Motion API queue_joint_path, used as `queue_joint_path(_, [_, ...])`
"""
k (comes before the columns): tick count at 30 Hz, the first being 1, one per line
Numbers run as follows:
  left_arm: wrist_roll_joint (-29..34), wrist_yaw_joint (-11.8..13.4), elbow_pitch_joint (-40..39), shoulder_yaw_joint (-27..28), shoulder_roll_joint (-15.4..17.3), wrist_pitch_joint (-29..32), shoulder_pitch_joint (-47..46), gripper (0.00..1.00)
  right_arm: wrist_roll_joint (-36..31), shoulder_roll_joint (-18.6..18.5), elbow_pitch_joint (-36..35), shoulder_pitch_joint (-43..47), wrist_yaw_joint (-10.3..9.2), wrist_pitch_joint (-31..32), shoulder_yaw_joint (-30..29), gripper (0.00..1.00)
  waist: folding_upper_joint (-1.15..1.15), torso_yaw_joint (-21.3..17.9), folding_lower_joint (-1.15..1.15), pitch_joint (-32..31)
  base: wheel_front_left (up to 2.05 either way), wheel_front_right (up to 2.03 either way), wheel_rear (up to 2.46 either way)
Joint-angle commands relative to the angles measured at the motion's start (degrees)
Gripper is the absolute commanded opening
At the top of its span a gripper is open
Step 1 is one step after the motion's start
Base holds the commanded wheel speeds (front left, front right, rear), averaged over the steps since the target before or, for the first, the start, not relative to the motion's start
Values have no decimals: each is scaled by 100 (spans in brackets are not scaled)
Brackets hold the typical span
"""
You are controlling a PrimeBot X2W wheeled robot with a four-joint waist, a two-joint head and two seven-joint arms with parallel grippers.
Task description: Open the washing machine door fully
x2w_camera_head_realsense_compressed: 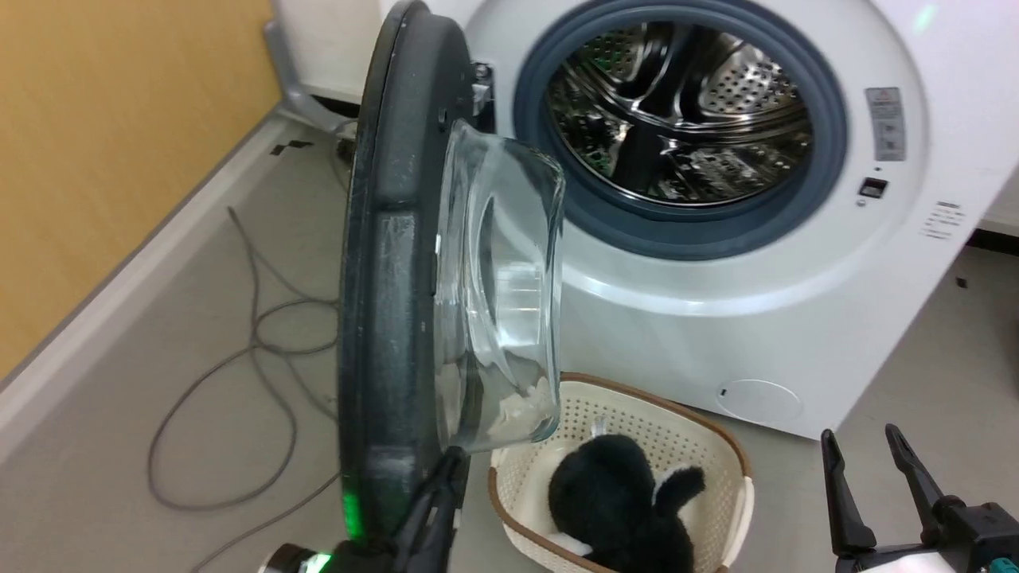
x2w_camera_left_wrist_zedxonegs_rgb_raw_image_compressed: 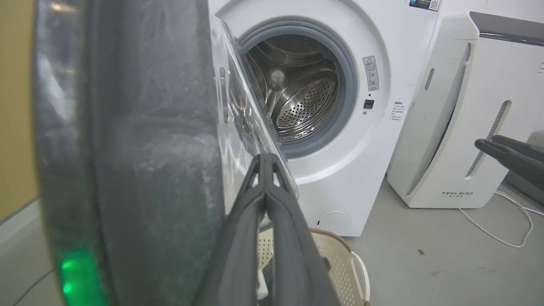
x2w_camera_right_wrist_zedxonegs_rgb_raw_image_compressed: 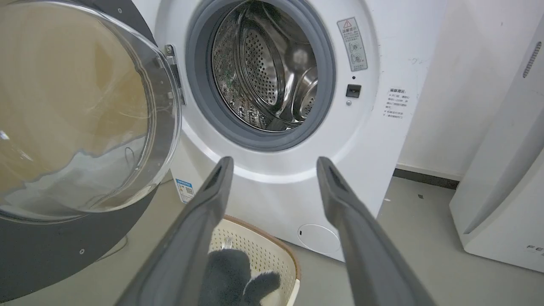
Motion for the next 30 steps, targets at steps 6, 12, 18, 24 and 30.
queue_joint_path(6, [0, 99, -88, 485, 83, -25, 102, 0, 32, 20, -8, 51, 3, -25, -14, 100, 0, 218, 0, 55, 0, 0, 0])
queue_joint_path(12, [-213, 120, -120, 1106, 102, -25, 6, 0, -11, 20, -57, -4, 3, -25, -15, 100, 0, 282, 0, 195, 0, 0, 0])
queue_joint_path(18, [-407, 121, 21, 1845, 146, -25, -244, 0, -97, 20, -107, -135, 3, -25, -21, 100, 0, 270, 0, 467, 0, 0, 0])
queue_joint_path(24, [-503, 135, 212, 2578, 143, -25, -604, 0, -211, 20, -146, -298, 3, -25, -39, 100, 0, 229, 0, 782, 0, 0, 0])
queue_joint_path(30, [-549, 90, 463, 3225, 127, -25, -1000, 0, -315, 20, -172, -446, 3, -25, -64, 100, 0, 193, 0, 1042, 0, 0, 0])
